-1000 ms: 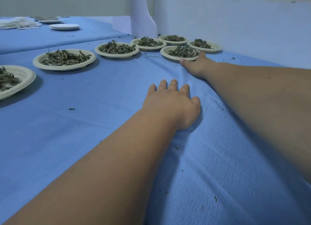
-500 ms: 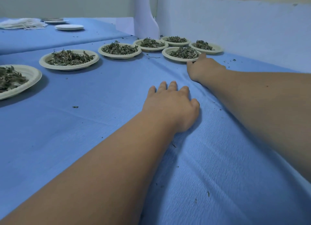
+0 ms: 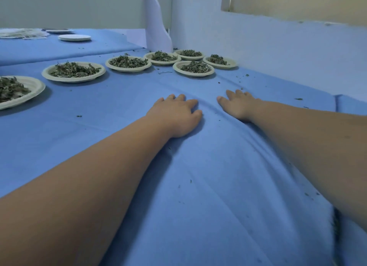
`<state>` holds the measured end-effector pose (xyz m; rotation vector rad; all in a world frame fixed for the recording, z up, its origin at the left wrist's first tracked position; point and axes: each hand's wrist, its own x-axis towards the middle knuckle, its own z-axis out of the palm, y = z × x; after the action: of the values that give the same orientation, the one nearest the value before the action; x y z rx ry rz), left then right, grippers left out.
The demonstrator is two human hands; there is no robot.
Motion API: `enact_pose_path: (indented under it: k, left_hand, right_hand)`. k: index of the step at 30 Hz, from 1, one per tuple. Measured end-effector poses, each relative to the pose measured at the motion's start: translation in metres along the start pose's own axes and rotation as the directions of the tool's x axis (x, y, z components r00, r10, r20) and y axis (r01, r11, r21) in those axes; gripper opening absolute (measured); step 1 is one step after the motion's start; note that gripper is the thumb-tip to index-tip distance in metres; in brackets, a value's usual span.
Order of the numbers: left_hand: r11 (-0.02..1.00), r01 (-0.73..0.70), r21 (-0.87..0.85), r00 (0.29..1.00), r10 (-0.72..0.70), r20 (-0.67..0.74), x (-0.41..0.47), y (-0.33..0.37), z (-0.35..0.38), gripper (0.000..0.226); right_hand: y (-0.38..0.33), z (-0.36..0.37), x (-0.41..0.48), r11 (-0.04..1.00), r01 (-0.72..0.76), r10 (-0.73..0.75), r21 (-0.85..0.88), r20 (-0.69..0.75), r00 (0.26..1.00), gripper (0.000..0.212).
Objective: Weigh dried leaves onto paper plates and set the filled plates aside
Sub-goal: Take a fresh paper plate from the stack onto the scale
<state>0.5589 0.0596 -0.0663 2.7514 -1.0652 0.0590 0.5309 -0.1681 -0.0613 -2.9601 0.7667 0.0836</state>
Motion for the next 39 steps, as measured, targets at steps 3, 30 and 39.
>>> enact_pose_path:
  k: [3, 30, 39]
  left_hand:
    - [0.999, -0.008, -0.052, 0.999, 0.006, -0.043, -0.006, 0.004, -0.003, 0.042]
    - [0.875, -0.374, -0.308, 0.927, 0.341, -0.155, -0.200, 0.350, -0.031, 0.047]
    - [0.731, -0.660, -0.173, 0.739, 0.590, -0.327, -0.220, 0.509, -0.045, 0.048]
  right_hand:
    - [0.018, -0.001, -0.039, 0.999, 0.037, -0.037, -0.005, 0.034, 0.999, 0.077]
    - [0.225, -0.061, -0.448, 0.938, 0.162, -0.056, 0.307, -0.327, 0.943, 0.052]
    - [0.390, -0.031, -0.591, 0.920, -0.181, 0.326, 0.349, -0.418, 0.848, 0.050]
